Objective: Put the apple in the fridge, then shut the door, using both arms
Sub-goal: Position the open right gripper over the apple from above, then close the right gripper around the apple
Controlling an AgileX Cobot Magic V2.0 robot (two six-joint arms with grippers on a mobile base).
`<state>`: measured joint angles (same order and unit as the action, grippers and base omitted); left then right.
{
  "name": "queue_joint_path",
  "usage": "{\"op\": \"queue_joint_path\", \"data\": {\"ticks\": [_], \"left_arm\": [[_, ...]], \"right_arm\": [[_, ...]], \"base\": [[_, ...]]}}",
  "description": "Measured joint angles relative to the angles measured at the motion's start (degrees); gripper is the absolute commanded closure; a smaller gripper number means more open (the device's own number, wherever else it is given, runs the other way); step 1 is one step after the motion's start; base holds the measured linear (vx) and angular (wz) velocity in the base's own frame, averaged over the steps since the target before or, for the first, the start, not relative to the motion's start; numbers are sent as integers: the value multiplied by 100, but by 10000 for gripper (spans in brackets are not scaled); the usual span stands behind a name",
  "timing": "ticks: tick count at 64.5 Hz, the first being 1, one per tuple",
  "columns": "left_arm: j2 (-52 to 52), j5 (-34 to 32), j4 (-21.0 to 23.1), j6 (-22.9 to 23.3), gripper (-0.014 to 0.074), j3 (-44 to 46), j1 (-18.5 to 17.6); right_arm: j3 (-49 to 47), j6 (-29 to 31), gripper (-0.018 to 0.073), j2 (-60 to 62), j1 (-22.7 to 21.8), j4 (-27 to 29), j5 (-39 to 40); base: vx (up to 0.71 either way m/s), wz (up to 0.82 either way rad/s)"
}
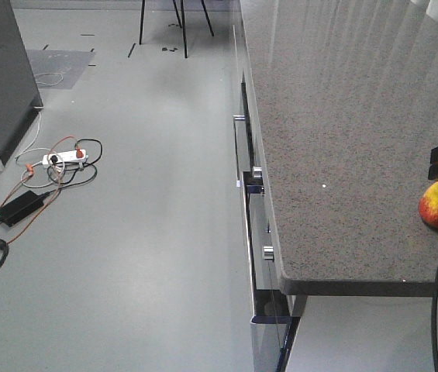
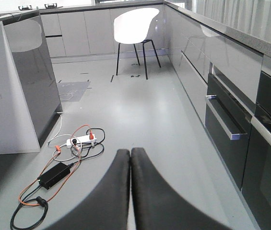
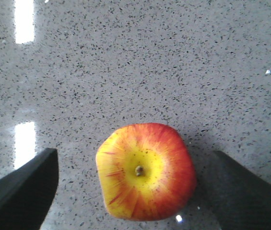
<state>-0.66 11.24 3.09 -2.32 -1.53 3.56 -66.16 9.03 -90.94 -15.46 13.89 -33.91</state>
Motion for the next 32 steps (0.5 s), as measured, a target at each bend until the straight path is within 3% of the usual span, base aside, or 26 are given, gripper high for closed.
{"op": "queue_joint_path", "data": {"ticks": [32], "left_arm": [[0, 0, 0, 0, 602, 0, 0]], "right_arm": [[0, -19, -35, -6, 0, -134, -82]], "base": [[0, 0]]}}
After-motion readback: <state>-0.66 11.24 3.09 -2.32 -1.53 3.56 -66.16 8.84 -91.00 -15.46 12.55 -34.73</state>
